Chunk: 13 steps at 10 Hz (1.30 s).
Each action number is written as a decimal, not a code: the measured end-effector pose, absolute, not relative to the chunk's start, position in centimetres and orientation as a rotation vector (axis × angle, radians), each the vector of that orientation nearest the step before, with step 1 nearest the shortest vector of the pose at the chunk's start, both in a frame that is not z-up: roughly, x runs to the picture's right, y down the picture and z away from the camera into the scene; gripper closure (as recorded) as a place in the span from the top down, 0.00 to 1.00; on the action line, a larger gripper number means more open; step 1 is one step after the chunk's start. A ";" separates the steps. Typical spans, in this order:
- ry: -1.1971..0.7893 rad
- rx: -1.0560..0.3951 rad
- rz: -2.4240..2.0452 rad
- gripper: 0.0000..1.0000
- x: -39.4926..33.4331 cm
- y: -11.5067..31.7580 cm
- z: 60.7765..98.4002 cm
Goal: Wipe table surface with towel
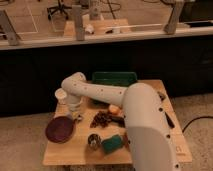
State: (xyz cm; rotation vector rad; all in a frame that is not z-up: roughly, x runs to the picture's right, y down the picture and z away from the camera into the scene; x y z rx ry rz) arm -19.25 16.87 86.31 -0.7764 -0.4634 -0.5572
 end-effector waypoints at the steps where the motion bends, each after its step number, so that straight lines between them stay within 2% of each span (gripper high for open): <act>1: -0.474 -0.786 -0.562 0.00 -18.8 18.0 85.8; 7: -0.464 -0.815 -0.509 0.00 -12.7 19.9 86.1; 13: -0.423 -0.811 -0.423 0.00 -11.4 18.1 88.5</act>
